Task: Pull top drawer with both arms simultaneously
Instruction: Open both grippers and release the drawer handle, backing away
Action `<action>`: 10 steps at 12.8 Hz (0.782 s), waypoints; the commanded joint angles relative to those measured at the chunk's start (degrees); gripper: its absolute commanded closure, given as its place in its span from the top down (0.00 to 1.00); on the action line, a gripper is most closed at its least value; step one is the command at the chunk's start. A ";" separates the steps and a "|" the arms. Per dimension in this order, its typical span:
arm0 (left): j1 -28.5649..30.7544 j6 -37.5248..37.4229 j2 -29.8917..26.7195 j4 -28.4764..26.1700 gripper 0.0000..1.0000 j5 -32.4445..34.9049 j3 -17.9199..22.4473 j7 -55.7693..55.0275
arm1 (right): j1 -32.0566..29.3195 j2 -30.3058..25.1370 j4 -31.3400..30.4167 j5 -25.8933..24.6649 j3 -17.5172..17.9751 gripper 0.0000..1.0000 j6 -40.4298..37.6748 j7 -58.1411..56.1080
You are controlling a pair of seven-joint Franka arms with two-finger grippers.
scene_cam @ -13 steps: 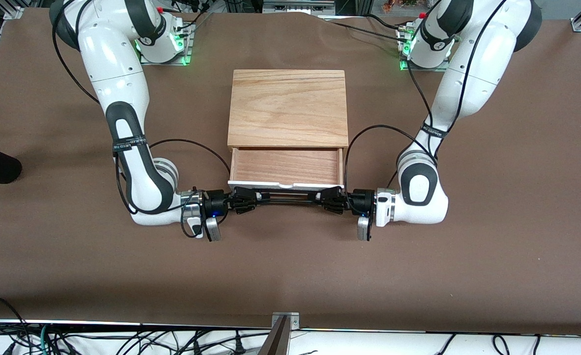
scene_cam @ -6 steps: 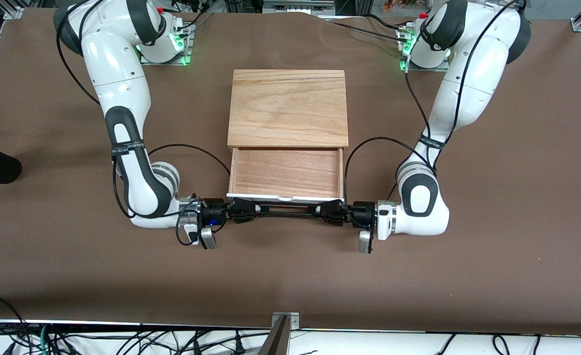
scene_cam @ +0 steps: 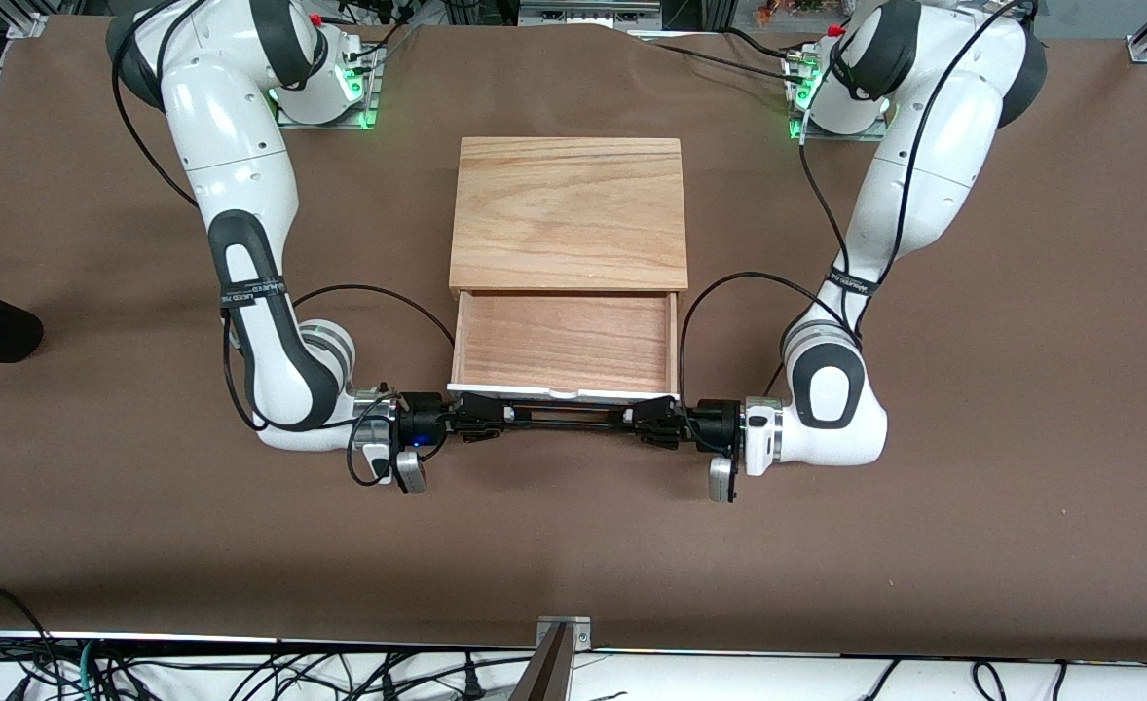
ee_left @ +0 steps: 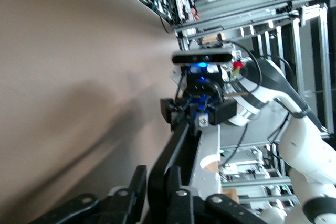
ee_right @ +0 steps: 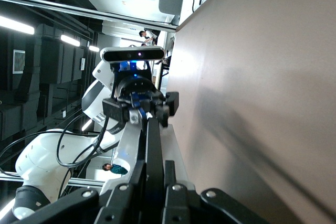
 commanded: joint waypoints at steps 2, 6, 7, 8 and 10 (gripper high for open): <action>0.04 3.22 2.60 3.88 1.00 -0.76 1.83 -0.79 | -0.05 -1.49 -0.37 0.05 -0.15 1.00 -2.48 0.46; 0.04 3.22 2.34 3.79 1.00 -0.85 1.75 -1.49 | -0.32 -2.01 -0.37 -1.87 -0.32 1.00 -2.66 0.90; 0.04 3.22 1.99 3.79 1.00 -0.76 1.75 -2.28 | -0.32 -2.36 -0.20 -3.97 -1.11 1.00 -2.66 0.99; 0.04 3.22 1.46 3.79 1.00 -0.15 1.75 -4.20 | -0.32 -2.54 -0.11 -5.65 -2.07 1.00 -2.75 1.08; 0.39 2.96 -0.55 4.23 1.00 6.67 1.75 -10.34 | -0.32 -3.68 -0.11 -9.60 -3.83 1.00 -3.10 1.16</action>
